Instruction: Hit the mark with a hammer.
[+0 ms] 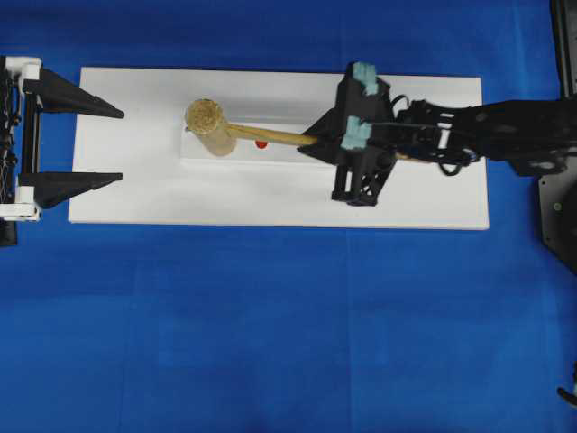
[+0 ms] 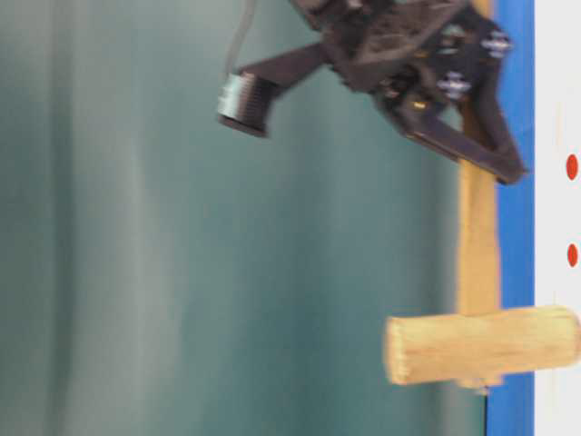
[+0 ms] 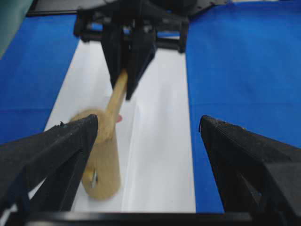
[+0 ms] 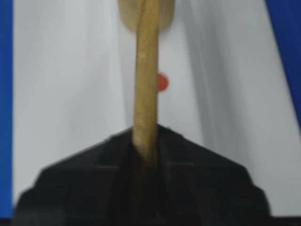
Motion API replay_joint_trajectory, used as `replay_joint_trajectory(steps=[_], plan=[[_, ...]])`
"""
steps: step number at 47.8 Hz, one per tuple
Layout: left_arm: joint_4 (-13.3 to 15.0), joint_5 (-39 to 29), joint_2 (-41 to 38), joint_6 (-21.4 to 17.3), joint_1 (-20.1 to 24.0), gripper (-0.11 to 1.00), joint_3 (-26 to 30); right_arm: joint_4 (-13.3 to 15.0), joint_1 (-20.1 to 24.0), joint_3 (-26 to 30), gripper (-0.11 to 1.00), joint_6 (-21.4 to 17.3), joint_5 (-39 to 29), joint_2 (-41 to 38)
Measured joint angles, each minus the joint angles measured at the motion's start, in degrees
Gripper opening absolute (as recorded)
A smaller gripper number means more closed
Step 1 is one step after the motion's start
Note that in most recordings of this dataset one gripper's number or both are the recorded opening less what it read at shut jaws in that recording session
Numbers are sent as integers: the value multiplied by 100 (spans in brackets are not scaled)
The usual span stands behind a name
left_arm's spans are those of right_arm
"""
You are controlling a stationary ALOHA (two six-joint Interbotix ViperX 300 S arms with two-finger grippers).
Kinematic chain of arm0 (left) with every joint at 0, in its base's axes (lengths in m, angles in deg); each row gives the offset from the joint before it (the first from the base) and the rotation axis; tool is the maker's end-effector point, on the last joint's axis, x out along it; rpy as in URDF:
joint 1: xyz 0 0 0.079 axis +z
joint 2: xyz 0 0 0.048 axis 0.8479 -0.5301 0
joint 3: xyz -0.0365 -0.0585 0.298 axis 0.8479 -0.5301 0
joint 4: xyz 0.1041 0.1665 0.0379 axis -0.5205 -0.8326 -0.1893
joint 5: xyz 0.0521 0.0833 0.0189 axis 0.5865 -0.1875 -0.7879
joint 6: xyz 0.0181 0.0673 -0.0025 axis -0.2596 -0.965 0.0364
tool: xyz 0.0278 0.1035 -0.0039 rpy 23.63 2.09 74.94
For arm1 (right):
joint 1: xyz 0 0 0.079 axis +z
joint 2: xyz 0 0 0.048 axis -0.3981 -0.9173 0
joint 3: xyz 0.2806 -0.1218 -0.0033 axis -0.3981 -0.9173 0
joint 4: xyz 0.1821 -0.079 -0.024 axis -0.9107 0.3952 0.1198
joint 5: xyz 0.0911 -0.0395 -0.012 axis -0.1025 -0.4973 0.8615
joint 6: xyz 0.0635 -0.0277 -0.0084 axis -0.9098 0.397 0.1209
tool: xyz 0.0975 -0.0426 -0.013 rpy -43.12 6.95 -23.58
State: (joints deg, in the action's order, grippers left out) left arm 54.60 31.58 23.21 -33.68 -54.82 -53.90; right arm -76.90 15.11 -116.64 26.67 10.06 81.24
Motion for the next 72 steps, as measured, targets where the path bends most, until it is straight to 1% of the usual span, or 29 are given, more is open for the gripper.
replay_joint_trajectory(steps=[5, 15, 21, 25, 32, 36, 42, 49, 54, 62, 72], plan=[[9, 0, -9, 9, 0, 87, 0, 0, 0, -105, 2, 9, -9, 457], [0, 0, 0, 9, 0, 87, 0, 0, 0, -686, 2, 9, -9, 1512], [0, 0, 0, 9, 0, 87, 0, 9, 0, -1011, 2, 9, -35, 1969], [0, 0, 0, 9, 0, 87, 0, 0, 0, -1072, 2, 9, -70, 2109], [0, 0, -9, 9, 0, 87, 0, 0, 0, -1081, 2, 9, -97, 2109], [9, 0, -9, 18, 0, 87, -9, 9, 0, -1081, 2, 9, -97, 1969], [0, 0, -9, 18, 0, 87, 0, 0, -44, -1081, 2, 0, -26, 1485], [9, 0, 0, 18, 0, 87, 0, -18, -88, -1081, 2, -44, 53, 668], [0, 0, -9, 18, 0, 87, 0, -26, -105, -1055, 2, -53, 26, 439], [9, 0, 0, 9, 0, 87, 0, -26, -105, -1046, 2, -18, 26, 580], [9, 9, 0, 18, 0, 86, -9, -9, -105, -1099, 2, 9, -70, 1327]])
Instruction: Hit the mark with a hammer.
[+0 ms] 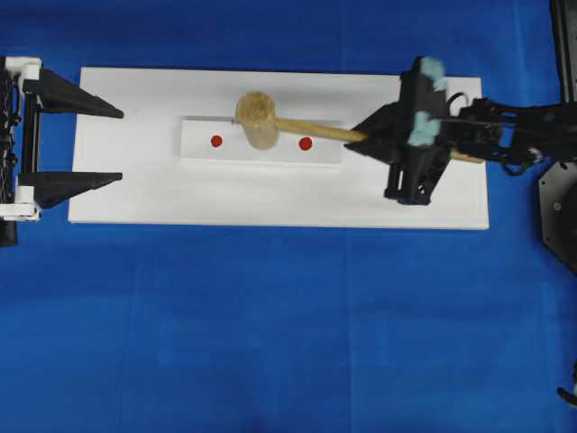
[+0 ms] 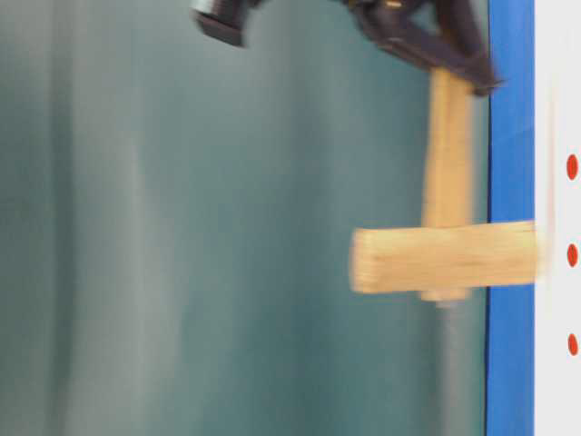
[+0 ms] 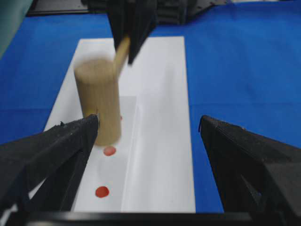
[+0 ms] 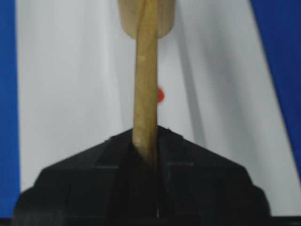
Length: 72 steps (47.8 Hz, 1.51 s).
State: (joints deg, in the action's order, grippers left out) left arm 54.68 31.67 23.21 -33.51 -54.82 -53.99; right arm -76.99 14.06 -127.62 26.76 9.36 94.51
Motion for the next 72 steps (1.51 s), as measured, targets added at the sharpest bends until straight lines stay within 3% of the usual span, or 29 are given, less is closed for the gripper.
replay_joint_trajectory(steps=[14, 26, 41, 57, 65, 72], plan=[[0, -9, 0, 0, 0, 87, 9, 53, 0, -422, 2, 9, -501, 1529], [0, -9, 0, -9, 0, 87, 0, 114, -18, -598, 2, 9, -835, 2180], [0, -9, 0, 0, 0, 87, 0, 211, -167, -642, 2, 9, -853, 1784], [0, -9, -9, 0, 0, 87, 0, -35, -114, -940, 2, -97, -396, -158], [0, -9, 0, 0, 0, 87, 0, -35, -114, -879, 2, -79, -360, -79], [0, -9, 0, -9, 0, 87, 9, 0, -105, -800, 2, -70, -387, 510]])
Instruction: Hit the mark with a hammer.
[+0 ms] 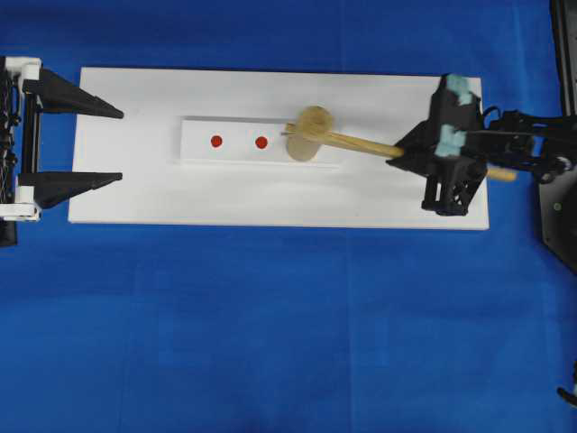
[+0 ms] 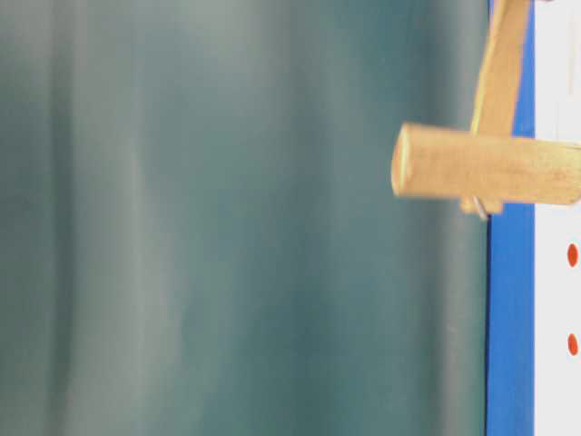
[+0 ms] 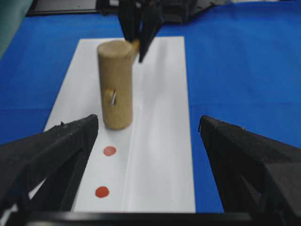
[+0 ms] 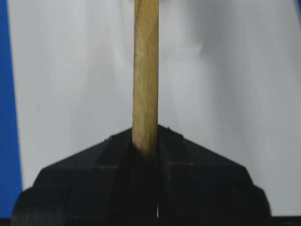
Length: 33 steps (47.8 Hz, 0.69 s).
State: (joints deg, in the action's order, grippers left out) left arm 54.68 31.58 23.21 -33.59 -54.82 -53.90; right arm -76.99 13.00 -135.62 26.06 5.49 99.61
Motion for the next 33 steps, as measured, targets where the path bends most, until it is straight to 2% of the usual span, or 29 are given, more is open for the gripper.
replay_joint_trajectory(steps=[14, 22, 33], plan=[[0, 0, 0, 9, 0, 87, -9, 158, 0, 97, 2, 9, -237, 1266], [0, 0, -18, 9, 0, 87, 0, 176, -9, 123, 2, 9, -299, 1274], [0, 9, -26, 9, 0, 87, -9, 176, 44, 475, 2, 9, -299, 817]])
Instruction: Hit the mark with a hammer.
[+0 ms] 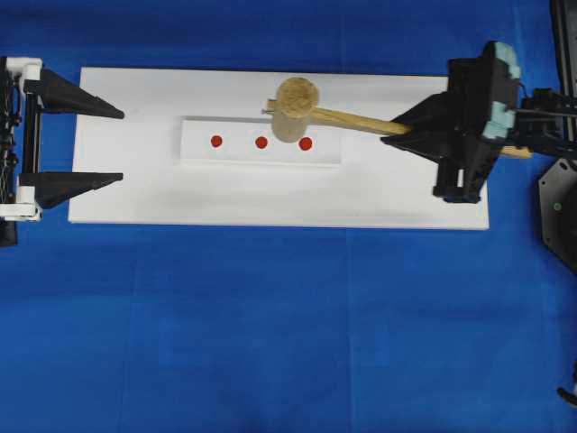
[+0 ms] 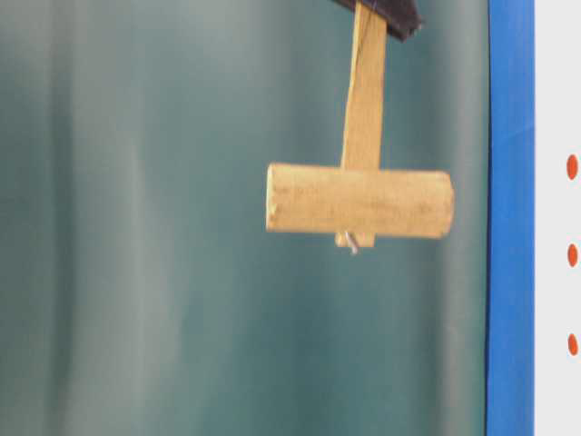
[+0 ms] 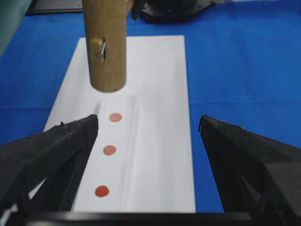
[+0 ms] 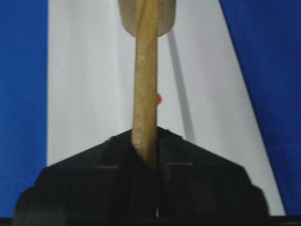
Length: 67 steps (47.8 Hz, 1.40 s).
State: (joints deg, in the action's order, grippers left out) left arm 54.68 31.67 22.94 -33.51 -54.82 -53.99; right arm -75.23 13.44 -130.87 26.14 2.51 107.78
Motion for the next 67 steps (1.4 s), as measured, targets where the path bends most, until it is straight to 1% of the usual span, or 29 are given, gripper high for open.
replay_joint_trajectory(steps=[19, 27, 35, 51, 67], plan=[[0, 9, -9, 0, 0, 87, 0, 0, 316, 1090, 2, 9, 0, -1345], [0, 9, -9, 0, 0, 87, 9, 9, 343, 1424, 2, 9, 9, -1688], [0, 9, -18, 0, 0, 87, 0, 9, 343, 1617, 2, 26, 0, -1846], [0, 9, -18, 0, 0, 87, 0, 9, 387, 1652, 2, 26, 149, -1898], [18, 9, -35, 0, 0, 87, 9, 26, 431, 1802, 2, 26, 185, -2030]])
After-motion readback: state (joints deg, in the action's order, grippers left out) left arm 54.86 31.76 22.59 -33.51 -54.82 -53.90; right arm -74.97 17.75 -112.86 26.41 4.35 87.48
